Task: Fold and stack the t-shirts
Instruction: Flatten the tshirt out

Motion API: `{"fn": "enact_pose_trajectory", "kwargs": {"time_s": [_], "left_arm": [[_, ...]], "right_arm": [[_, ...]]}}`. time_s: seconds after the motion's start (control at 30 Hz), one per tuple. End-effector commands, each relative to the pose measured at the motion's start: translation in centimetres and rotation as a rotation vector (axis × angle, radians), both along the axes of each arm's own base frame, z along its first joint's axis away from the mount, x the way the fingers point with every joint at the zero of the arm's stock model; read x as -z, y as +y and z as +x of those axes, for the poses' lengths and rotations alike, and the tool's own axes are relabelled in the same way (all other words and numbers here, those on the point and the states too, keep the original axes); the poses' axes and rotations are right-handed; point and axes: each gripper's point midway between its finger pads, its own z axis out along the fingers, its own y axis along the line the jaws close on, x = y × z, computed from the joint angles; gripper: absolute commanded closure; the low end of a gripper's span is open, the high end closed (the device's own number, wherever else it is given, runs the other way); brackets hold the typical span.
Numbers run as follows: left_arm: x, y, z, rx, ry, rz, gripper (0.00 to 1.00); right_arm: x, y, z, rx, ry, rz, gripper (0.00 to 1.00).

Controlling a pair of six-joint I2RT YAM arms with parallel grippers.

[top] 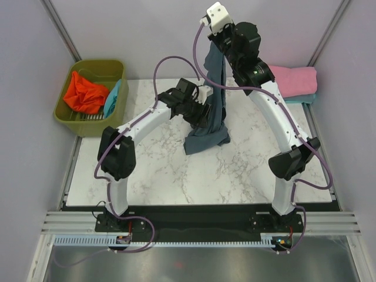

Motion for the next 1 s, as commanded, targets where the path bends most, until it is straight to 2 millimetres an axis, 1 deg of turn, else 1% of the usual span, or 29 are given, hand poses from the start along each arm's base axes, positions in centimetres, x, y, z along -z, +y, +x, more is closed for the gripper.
{"fn": "enact_pose_trajectory", "kwargs": {"time_s": [0.0,0.03,0.07,0.13,0.17,0.2,0.23,0.27,0.3,0.37,0.4,0.43,0.47,0.5,0.53,0.57,0.6,0.63,0.67,0.7,0.73,0.77,0.8,0.83,0.9,0.93,0.97], "left_arm": [[1.5,-0.8,3.9,-0.002,-0.075,0.045,0.36],[2.1,-1.0,4.4,0.001,-0.079,0.058,0.36],[2.9,-1.2,5.5,-0.009,-0.087,0.075,0.36],[4.1,-1.4,6.2,0.0,-0.09,0.099,0.37],[3.9,-1.5,7.0,-0.013,-0.108,0.105,0.37],[5.2,-1.5,7.2,-0.015,-0.091,0.121,0.4],[5.2,-1.6,7.3,-0.003,-0.097,0.122,0.61],[5.4,-2.0,7.0,0.022,-0.088,0.11,0.84],[5.3,-1.8,7.0,0.024,-0.088,0.112,0.97],[4.3,-1.2,6.4,0.008,-0.086,0.114,0.98],[4.0,-0.9,6.1,0.005,-0.088,0.117,0.98],[2.2,-0.1,5.5,0.002,-0.113,0.113,0.98],[1.6,0.6,5.3,-0.007,-0.129,0.126,0.98],[0.4,1.4,4.9,-0.009,-0.15,0.133,0.98],[-1.6,2.8,4.3,-0.007,-0.198,0.142,0.98],[-2.9,4.1,4.3,-0.032,-0.248,0.172,0.98],[-4.0,5.2,4.2,-0.048,-0.287,0.192,0.98],[-4.5,6.7,4.2,-0.048,-0.324,0.23,0.98],[-7.6,8.2,4.1,-0.077,-0.405,0.232,0.97],[-8.8,8.9,4.3,-0.071,-0.461,0.244,0.97],[-9.8,9.6,4.3,-0.078,-0.494,0.249,0.97],[-11.5,10.2,4.1,-0.084,-0.537,0.248,0.96],[-12.5,10.6,4.0,-0.085,-0.564,0.253,0.96],[-13.4,10.7,3.9,-0.076,-0.587,0.255,0.96],[-14.9,11.1,3.4,-0.08,-0.611,0.249,0.96],[-15.4,11.2,3.1,-0.078,-0.616,0.247,0.96],[-16.0,11.8,3.1,-0.104,-0.632,0.258,0.96]], "right_arm": [[-5.4,-1.6,-2.1,0.027,-0.116,0.071,1.0],[-5.7,-1.8,-2.3,0.03,-0.121,0.075,1.0],[-6.1,-2.2,-2.6,0.035,-0.127,0.078,1.0],[-6.2,-2.4,-2.8,0.039,-0.128,0.079,1.0],[-6.7,-2.7,-3.1,0.044,-0.136,0.082,1.0],[-6.4,-2.8,-3.1,0.046,-0.132,0.077,1.0],[-6.3,-3.0,-3.0,0.052,-0.129,0.074,1.0],[-6.4,-3.2,-3.1,0.056,-0.13,0.073,1.0],[-6.2,-3.3,-3.0,0.058,-0.126,0.074,1.0],[-6.2,-3.7,-2.9,0.066,-0.126,0.071,1.0],[-5.9,-3.9,-2.7,0.074,-0.119,0.066,1.0],[-5.7,-4.5,-2.3,0.09,-0.117,0.062,1.0],[-5.6,-5.1,-2.2,0.109,-0.115,0.064,1.0],[-5.0,-5.5,-1.8,0.123,-0.102,0.059,1.0],[-5.3,-6.7,-1.8,0.145,-0.106,0.064,1.0],[-5.4,-7.3,-1.9,0.156,-0.107,0.074,1.0],[-5.0,-7.9,-1.8,0.165,-0.095,0.077,1.0],[-5.2,-8.8,-2.1,0.178,-0.098,0.085,1.0],[-6.1,-9.4,-3.1,0.179,-0.109,0.091,1.0],[-5.0,-9.4,-3.2,0.177,-0.085,0.077,1.0],[-5.9,-9.8,-4.6,0.167,-0.098,0.085,1.0],[-5.5,-9.8,-5.1,0.155,-0.077,0.087,1.0],[-4.8,-9.2,-5.6,0.112,-0.05,0.086,1.0],[-5.8,-9.5,-7.4,0.092,-0.052,0.127,1.0],[-4.9,-9.3,-9.0,0.058,0.0,0.161,1.0],[-6.2,-9.2,-11.1,0.008,-0.012,0.193,1.0],[-6.0,-9.2,-12.1,-0.006,0.005,0.199,1.0]]}}
